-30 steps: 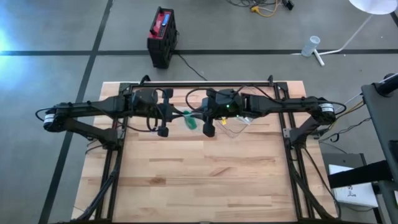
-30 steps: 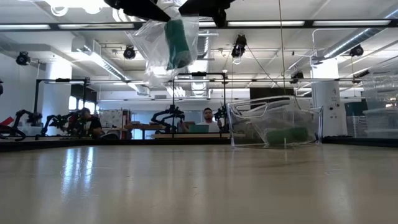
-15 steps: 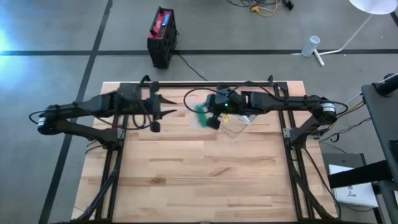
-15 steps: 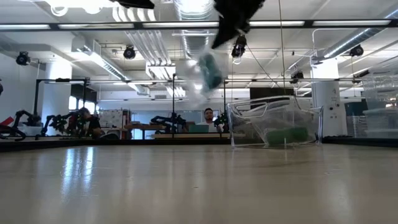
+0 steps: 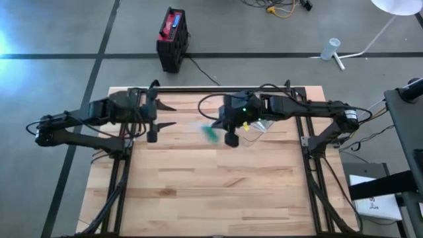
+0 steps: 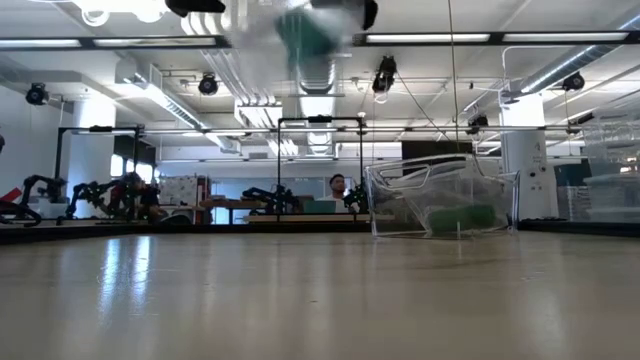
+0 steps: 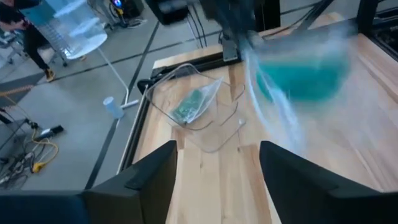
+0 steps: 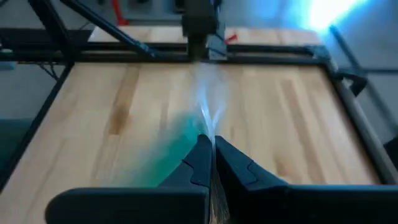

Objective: Roll bandage
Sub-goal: Put the transparent zip bag with the rolled dark green bandage into the transparent bin

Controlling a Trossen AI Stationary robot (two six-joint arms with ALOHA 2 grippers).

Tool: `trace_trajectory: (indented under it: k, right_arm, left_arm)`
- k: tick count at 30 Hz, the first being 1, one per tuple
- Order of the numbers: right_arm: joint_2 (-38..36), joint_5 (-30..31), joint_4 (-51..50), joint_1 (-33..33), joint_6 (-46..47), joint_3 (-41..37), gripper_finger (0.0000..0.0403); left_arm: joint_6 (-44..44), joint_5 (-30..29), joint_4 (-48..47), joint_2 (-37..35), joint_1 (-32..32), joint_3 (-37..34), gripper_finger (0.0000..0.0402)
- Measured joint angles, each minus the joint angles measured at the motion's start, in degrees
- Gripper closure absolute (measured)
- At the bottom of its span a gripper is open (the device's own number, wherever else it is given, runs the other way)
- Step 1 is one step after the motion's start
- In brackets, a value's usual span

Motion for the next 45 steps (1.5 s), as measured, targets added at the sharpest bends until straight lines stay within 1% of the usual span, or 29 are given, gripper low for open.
trace_trajectory:
  k: [1, 2, 3, 5, 8, 9, 10, 11, 12, 13, 14, 18, 19, 20, 21, 22, 23, 25, 26, 27, 28, 30, 32, 35, 41, 45]
  right_arm:
    - [-0.1, 1.8, -1.6, 0.0, -0.5, 0.8, 0.0402]
    - [-0.2, 5.2, -4.0, -0.1, -0.8, 1.7, 0.0403]
    - [-0.2, 10.3, -7.3, -0.3, -0.8, 2.6, 0.0403]
    - [-0.2, 24.7, -15.1, -0.6, -0.2, 4.4, 0.0403]
    - [-0.2, 51.3, -27.1, -0.9, 6.8, 6.1, 0.0403]
    - [-0.1, 57.9, -30.6, -1.0, 9.8, 6.4, 0.0403]
    - [-0.1, 61.3, -33.7, -1.0, 12.6, 6.8, 0.0403]
    - [-0.1, 61.7, -36.0, -1.0, 15.0, 7.1, 0.0403]
    - [-0.1, 59.4, -36.7, -1.0, 16.3, 7.4, 0.0403]
    - [-0.1, 54.4, -36.0, -0.8, 16.2, 7.9, 0.0403]
    - [-0.1, 47.9, -33.9, -0.7, 14.9, 8.2, 0.0403]
    - [-0.3, 17.5, -22.3, 0.9, 3.8, 8.3, 0.0403]
    - [-0.4, 11.6, -20.0, 1.2, 1.7, 8.3, 0.0403]
    - [-0.5, 7.7, -18.9, 1.6, 0.4, 8.4, 0.0403]
    - [-0.7, 6.4, -18.9, 1.7, -0.4, 8.4, 0.0403]
    - [-0.9, 8.5, -19.9, 1.7, -0.2, 8.5, 0.0403]
    - [-1.1, 13.3, -22.4, 1.5, 1.2, 8.5, 0.0403]
    - [-1.2, 28.2, -31.0, 1.0, 6.6, 8.5, 0.0403]
    - [-1.2, 35.6, -36.2, 0.8, 10.8, 8.4, 0.0403]
    - [-1.2, 40.7, -41.0, 0.6, 15.3, 8.4, 0.0403]
    - [-1.3, 43.2, -44.9, 0.6, 18.9, 8.2, 0.0403]
    - [-1.4, 44.5, -49.3, 0.7, 23.9, 7.4, 0.0403]
    - [-1.9, 44.4, -50.4, 1.3, 25.7, 5.8, 0.0403]
    - [-2.1, 45.4, -50.1, 1.7, 25.5, 3.4, 0.0403]
    - [-2.1, 54.3, -50.0, 1.0, 24.8, -3.9, 0.0403]
    - [-2.1, 56.0, -49.9, -0.8, 25.4, -6.8, 0.0403]
  left_arm:
    - [-0.2, 0.0, -0.3, 0.1, 0.0, 0.0, 0.0181]
    - [-0.4, 0.0, -0.4, 0.3, 0.0, 0.0, 0.018]
    - [-0.4, 0.0, -0.6, 0.4, 0.0, 0.0, 0.0178]
    - [-0.5, 0.0, -1.2, 0.5, -0.1, -0.4, 0.0176]
    - [-0.5, 0.0, -0.6, 0.4, -0.1, -1.4, 0.0176]
    - [-0.5, 0.0, -0.4, 0.4, -0.1, -2.0, 0.0177]
    - [-0.5, 0.0, 0.0, 0.4, -0.1, -2.6, 0.0179]
    - [-0.5, 0.0, 0.6, 0.4, -0.1, -3.3, 0.0181]
    - [-0.5, 0.0, 0.7, 0.5, -0.1, -3.7, 0.0183]
    - [-0.5, 0.0, 1.1, 0.6, -0.1, -4.0, 0.0185]
    - [-0.5, 0.0, 1.2, 0.7, -0.1, -4.1, 0.0187]
    - [-0.4, 0.0, 1.4, 1.6, -0.1, -4.4, 0.0194]
    - [-0.4, 0.0, 1.5, 1.8, -0.1, -4.4, 0.0196]
    - [-0.5, 0.0, 1.8, 1.8, -0.1, -4.4, 0.0197]
    - [-0.6, 0.0, 1.8, 1.8, -0.1, -4.4, 0.0198]
    - [-0.8, 0.0, 1.7, 1.8, -0.1, -4.4, 0.0199]
    - [-1.0, 0.1, 1.7, 1.8, -0.1, -4.4, 0.0201]
    - [-1.7, 0.1, 1.7, 1.8, -0.2, -4.5, 0.0203]
    - [-2.0, 0.1, 1.7, 1.8, -0.2, -4.5, 0.0204]
    - [-2.1, 0.1, 1.6, 1.8, -0.2, -4.5, 0.0205]
    - [-2.1, 0.1, 1.6, 1.8, -0.2, -4.5, 0.0206]
    - [-2.1, 0.1, 1.7, 1.7, -0.3, -4.5, 0.0208]
    - [-1.9, 0.1, 1.7, 1.7, -0.3, -4.5, 0.0211]
    - [-1.9, 0.1, 2.3, 1.8, -0.3, -4.6, 0.0214]
    - [-2.3, 0.7, 3.4, 1.9, -0.3, -6.1, 0.0221]
    - [-2.3, 0.8, 3.5, 1.9, -0.3, -7.6, 0.0224]
